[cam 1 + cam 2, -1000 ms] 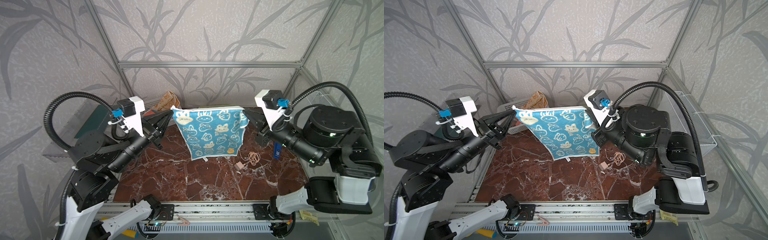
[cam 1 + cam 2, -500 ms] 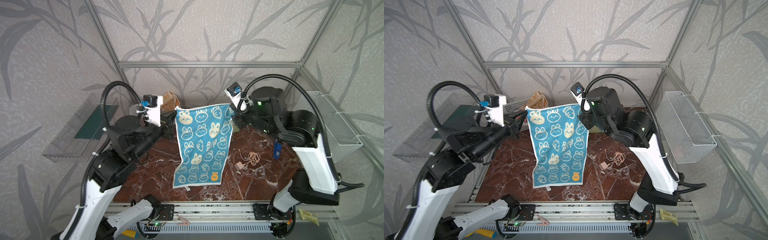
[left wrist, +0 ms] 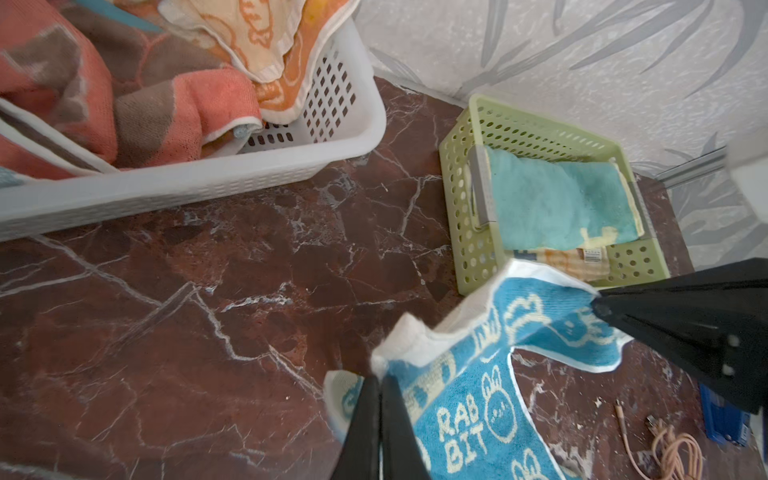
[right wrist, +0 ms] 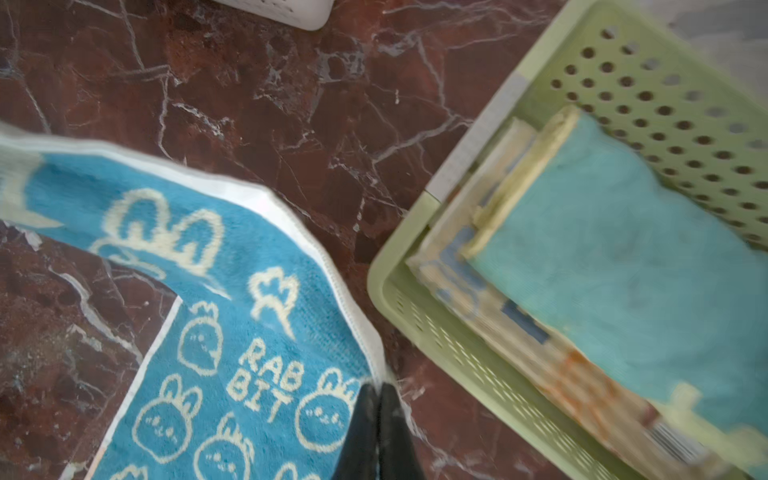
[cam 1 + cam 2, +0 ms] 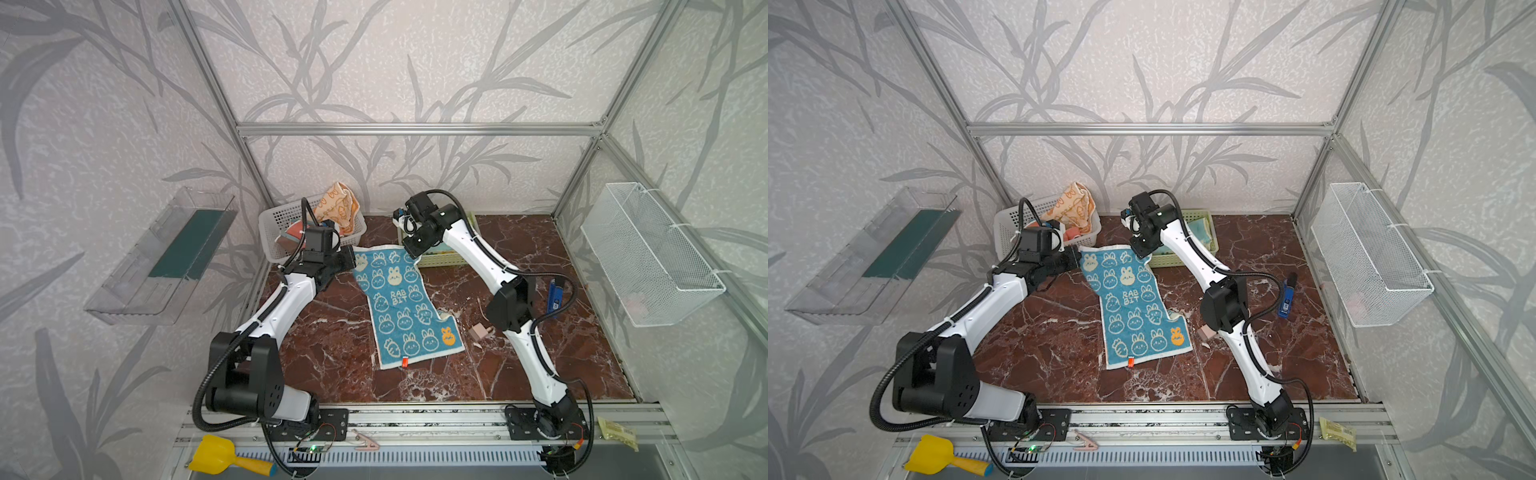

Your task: Fold and stack the towels

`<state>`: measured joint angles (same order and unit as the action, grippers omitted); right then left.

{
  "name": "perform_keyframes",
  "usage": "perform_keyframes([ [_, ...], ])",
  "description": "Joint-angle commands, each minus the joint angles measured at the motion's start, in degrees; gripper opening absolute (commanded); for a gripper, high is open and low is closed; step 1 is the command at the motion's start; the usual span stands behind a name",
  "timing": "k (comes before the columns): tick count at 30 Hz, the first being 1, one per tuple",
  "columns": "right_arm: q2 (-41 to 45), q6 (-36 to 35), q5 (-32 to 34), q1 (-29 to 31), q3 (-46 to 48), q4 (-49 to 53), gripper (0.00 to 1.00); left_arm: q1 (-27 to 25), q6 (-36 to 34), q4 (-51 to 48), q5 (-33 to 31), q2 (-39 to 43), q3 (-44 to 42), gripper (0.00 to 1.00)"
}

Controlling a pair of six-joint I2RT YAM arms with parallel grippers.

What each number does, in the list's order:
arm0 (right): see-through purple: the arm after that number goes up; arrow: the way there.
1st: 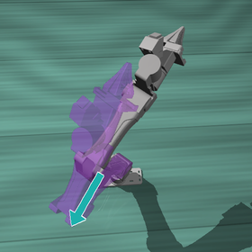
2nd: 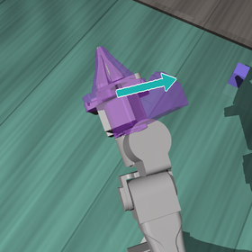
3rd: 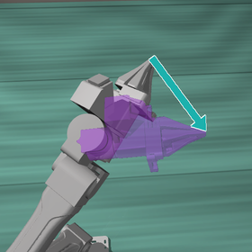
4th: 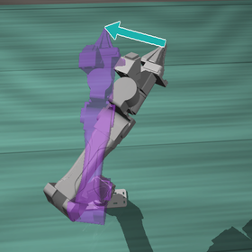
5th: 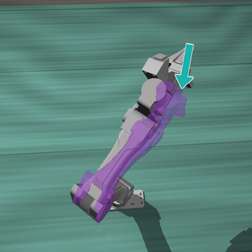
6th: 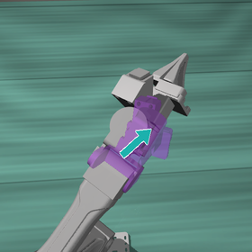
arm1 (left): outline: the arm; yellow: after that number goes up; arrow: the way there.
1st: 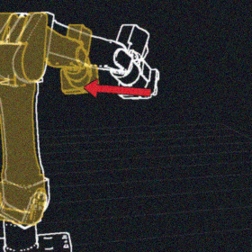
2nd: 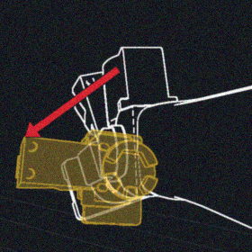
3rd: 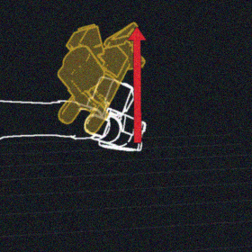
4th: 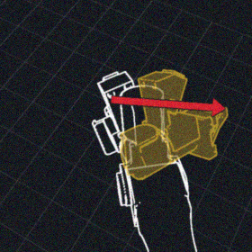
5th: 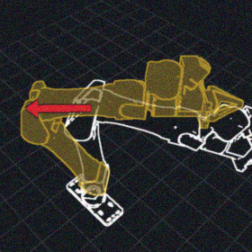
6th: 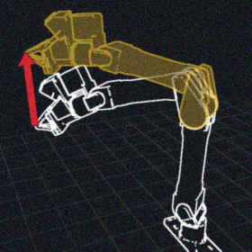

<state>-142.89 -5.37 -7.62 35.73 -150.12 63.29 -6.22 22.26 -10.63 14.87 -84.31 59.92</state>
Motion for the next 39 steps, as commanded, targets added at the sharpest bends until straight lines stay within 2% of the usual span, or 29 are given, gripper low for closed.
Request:
perform_keyframes([
  [1,-3.2,1.4,-7.3,1.2,-7.5,2.7,0.0,0.7,1.0,8.1,0.6,-0.5,-0.2,0.0],
  [7,-4.9,1.2,-8.8,1.5,-1.0,-5.0,0.0,0.7,0.8,8.9,-1.3,-1.4,-2.4,0.0],
  [11,-4.9,1.7,-3.8,0.2,3.2,-9.2,0.0,0.6,2.1,9.8,0.6,-4.4,-1.6,0.0],
  [15,-6.4,2.3,-1.1,-2.7,1.9,-8.4,0.0,-0.4,2.5,11.4,1.3,-7.1,-0.2,0.0],
  [23,-6.7,-0.9,5.6,-6.5,0.5,-7.1,0.0,-3.0,1.0,13.5,2.7,-14.5,5.8,0.0],
  [27,-5.3,-1.1,5.5,-7.1,-4.4,-2.2,0.0,-4.1,-0.2,12.7,3.8,-14.1,8.8,0.0],
  [31,2.0,-0.7,5.6,-6.1,-2.5,2.1,0.0,-5.3,-2.8,10.1,3.6,-6.7,8.9,0.0],
  [34,13.4,-1.4,7.3,-3.7,9.4,-0.8,0.0,-6.9,-5.3,5.8,2.0,1.7,8.5,0.0],
  [39,34.6,0.4,8.8,0.7,28.9,-6.4,0.0,-10.8,-9.3,-6.7,-3.3,17.4,9.5,0.0],
])
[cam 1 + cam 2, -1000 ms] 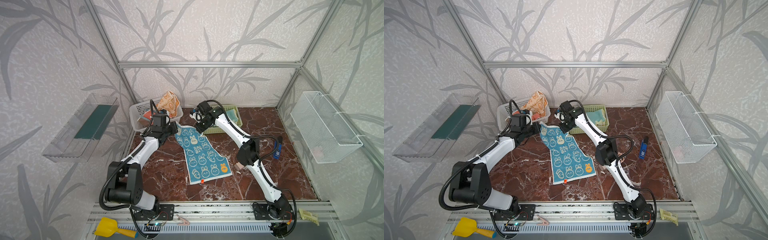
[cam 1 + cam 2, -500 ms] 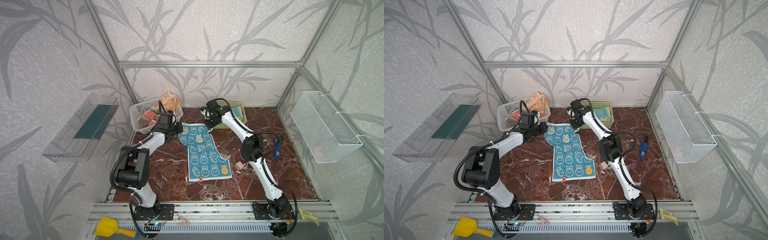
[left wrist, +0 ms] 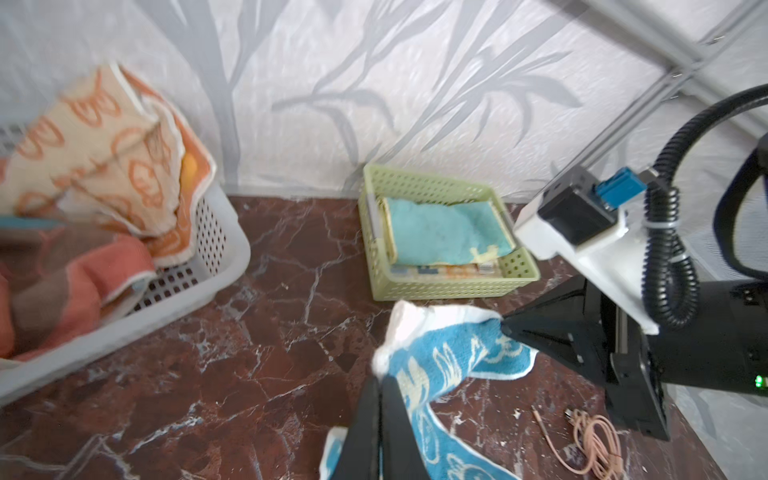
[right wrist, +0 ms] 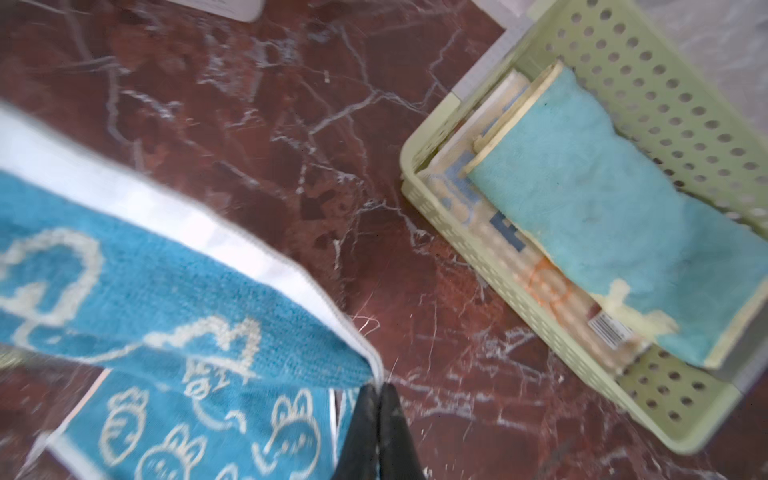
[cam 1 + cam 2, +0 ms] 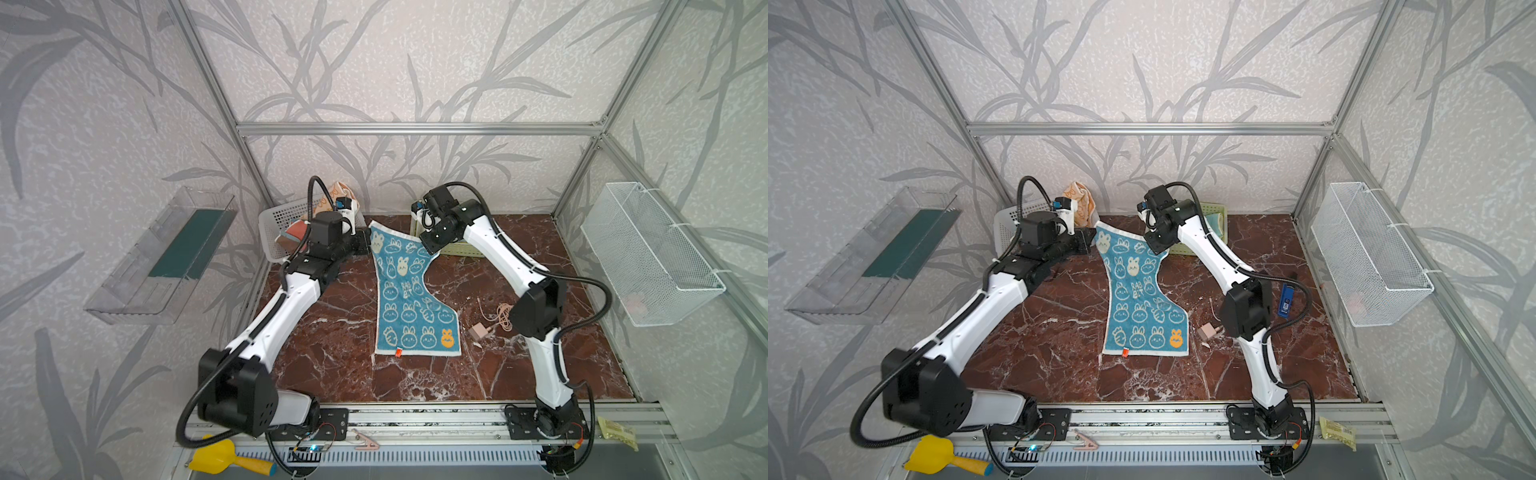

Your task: Fold and stack the towels

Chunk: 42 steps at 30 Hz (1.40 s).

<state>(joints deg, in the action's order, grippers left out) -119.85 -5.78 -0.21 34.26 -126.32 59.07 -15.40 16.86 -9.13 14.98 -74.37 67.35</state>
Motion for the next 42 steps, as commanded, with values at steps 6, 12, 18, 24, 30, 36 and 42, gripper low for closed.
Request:
perform_keyframes([
  [6,34.3,1.9,11.4,12.6,20.5,-5.0,0.0,-4.2,-3.8,-19.8,-5.0,22.7,4.5,0.0],
  [12,45.6,4.4,18.7,22.9,18.0,1.1,0.0,-4.2,-2.0,-28.5,-2.7,31.8,11.2,0.0],
  [18,46.3,4.2,31.1,38.5,7.6,8.0,0.0,-4.2,-2.1,-34.8,-3.0,35.3,19.3,0.0],
  [24,38.0,4.2,39.4,48.6,-8.7,19.6,0.0,-4.2,-1.0,-37.4,-1.7,35.4,22.5,0.0],
  [30,32.5,4.1,38.3,43.8,-15.4,23.0,0.0,-4.2,-1.1,-39.5,-7.2,33.2,20.0,0.0],
  [36,31.3,1.2,20.1,22.0,-1.2,13.7,0.0,-3.9,-2.5,-35.3,-9.3,25.1,12.7,0.0],
  [42,24.6,0.3,3.8,6.6,17.3,-5.6,0.0,3.4,0.5,-17.4,-2.8,15.2,-1.4,0.0],
])
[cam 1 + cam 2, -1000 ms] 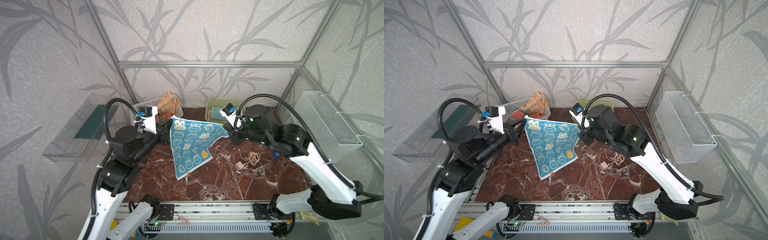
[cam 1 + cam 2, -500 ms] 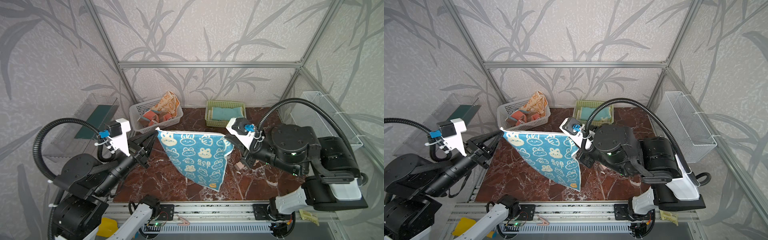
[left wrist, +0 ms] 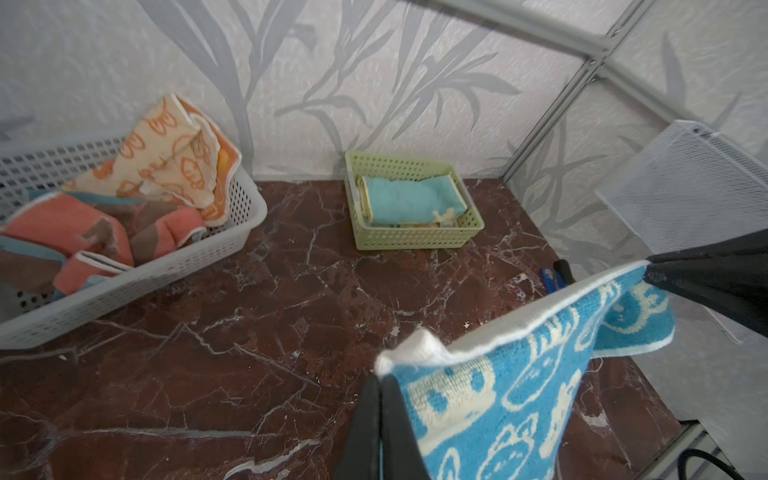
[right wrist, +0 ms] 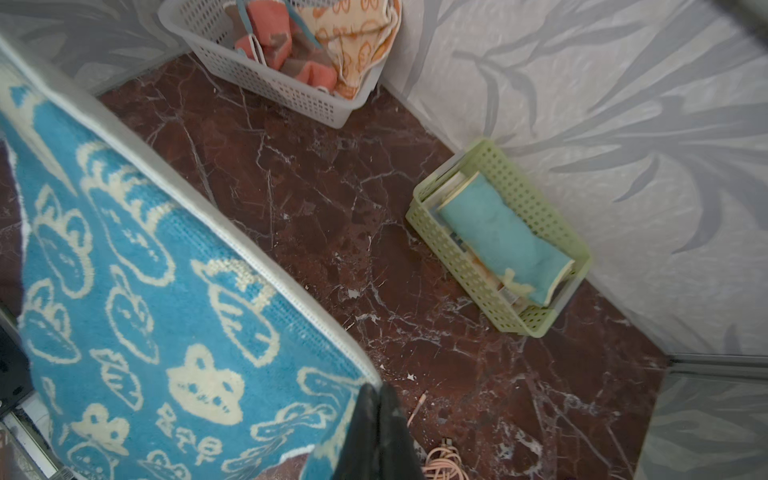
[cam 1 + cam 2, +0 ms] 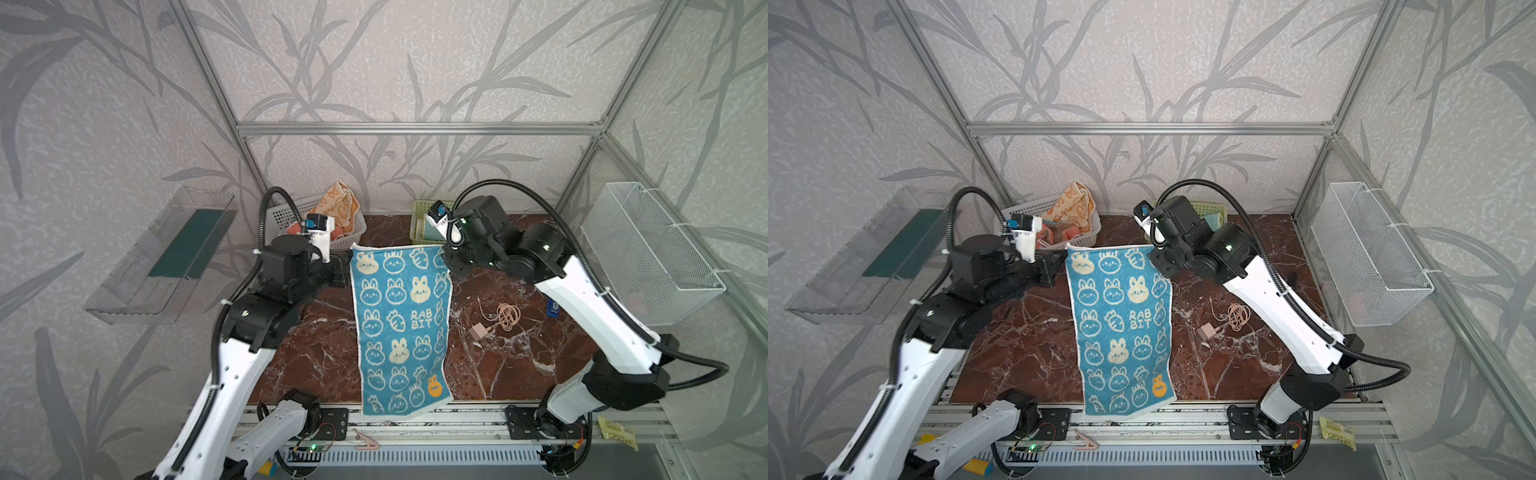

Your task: Fold and stack the towels

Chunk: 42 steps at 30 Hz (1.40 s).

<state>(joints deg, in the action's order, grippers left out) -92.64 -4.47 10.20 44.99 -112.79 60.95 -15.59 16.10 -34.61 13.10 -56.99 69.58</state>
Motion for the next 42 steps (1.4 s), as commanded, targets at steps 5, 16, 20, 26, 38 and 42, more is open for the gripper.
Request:
perform_keyframes([
  [5,-14.9,-2.6,-9.6,-8.3,5.5,-16.9,0.0,7.5,0.6,20.3,-0.5,-13.3,-8.8,0.0],
  [16,-33.8,-5.1,-5.5,-10.3,-8.8,-17.4,0.0,10.9,0.2,35.1,1.8,-30.5,-7.6,0.0],
  [20,-33.4,-6.0,-4.4,-10.4,-10.1,-17.2,0.0,11.4,1.0,38.1,4.7,-32.2,-7.5,0.0],
  [26,-31.8,-7.8,-3.1,-10.8,-11.2,-17.7,0.0,11.9,2.3,37.0,8.1,-34.4,-3.4,0.0],
  [38,-29.4,-6.1,-8.0,-10.5,-9.7,-8.9,0.0,12.6,3.1,36.8,9.0,-31.7,-11.1,0.0],
  [42,-23.0,-4.4,-10.1,-8.9,2.8,-12.9,0.0,12.7,3.7,36.9,9.1,-27.5,-17.2,0.0],
])
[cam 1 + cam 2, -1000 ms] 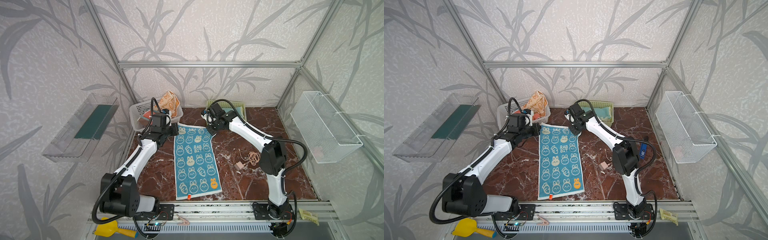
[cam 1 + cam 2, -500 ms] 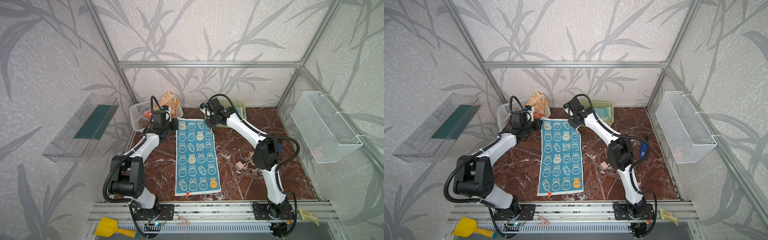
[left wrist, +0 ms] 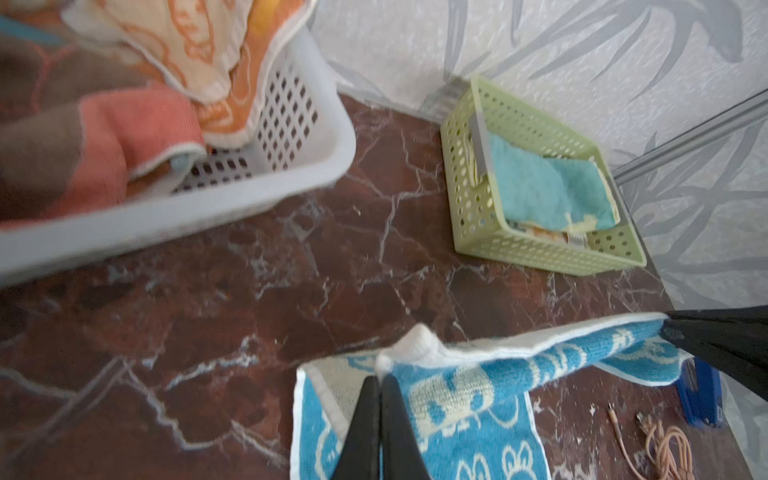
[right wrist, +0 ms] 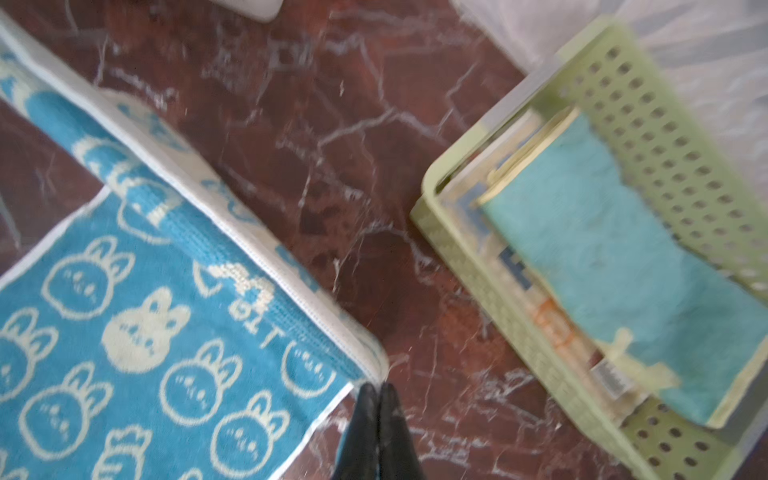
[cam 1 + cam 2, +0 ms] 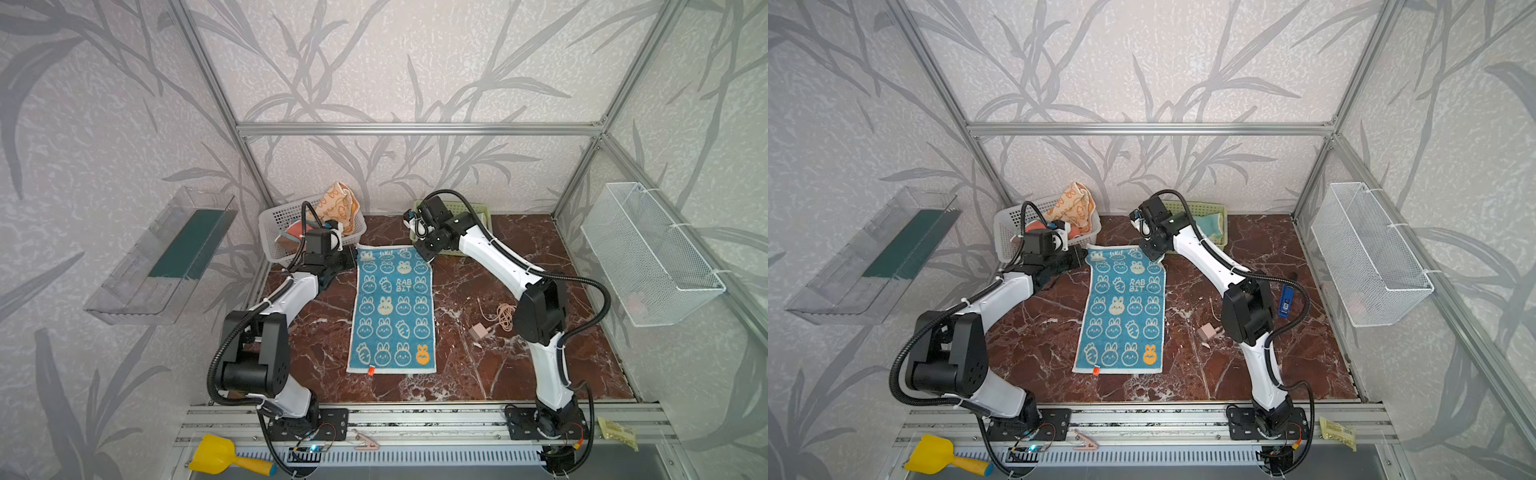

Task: Fold and stack the towels
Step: 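Fold the towel's far edge toward the robot with both grippers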

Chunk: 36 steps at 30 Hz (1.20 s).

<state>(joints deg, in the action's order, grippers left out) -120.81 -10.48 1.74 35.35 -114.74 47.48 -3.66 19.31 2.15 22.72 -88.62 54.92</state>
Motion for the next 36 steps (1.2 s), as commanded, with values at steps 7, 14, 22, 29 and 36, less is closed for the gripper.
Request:
perform_keyframes([
  [7,13.5,6.1,-4.1,4.2,20.4,-2.1,0.0,0.9,2.5,0.1,-1.1,11.0,-12.1,0.0],
  [14,18.8,6.2,-2.2,7.8,23.4,2.9,0.0,0.8,3.9,-6.6,-2.4,18.9,-13.5,0.0],
  [22,26.4,9.8,-7.7,10.0,33.1,2.7,0.0,-0.6,9.2,-17.8,-5.3,27.8,-17.4,0.0],
  [29,26.8,13.3,-18.6,10.7,45.1,-3.4,0.0,-3.2,16.8,-19.5,-9.6,30.6,-25.8,0.0],
  [36,27.2,13.7,-19.0,11.5,44.7,-2.6,0.0,-3.2,16.4,-24.5,-10.5,32.9,-21.8,0.0],
])
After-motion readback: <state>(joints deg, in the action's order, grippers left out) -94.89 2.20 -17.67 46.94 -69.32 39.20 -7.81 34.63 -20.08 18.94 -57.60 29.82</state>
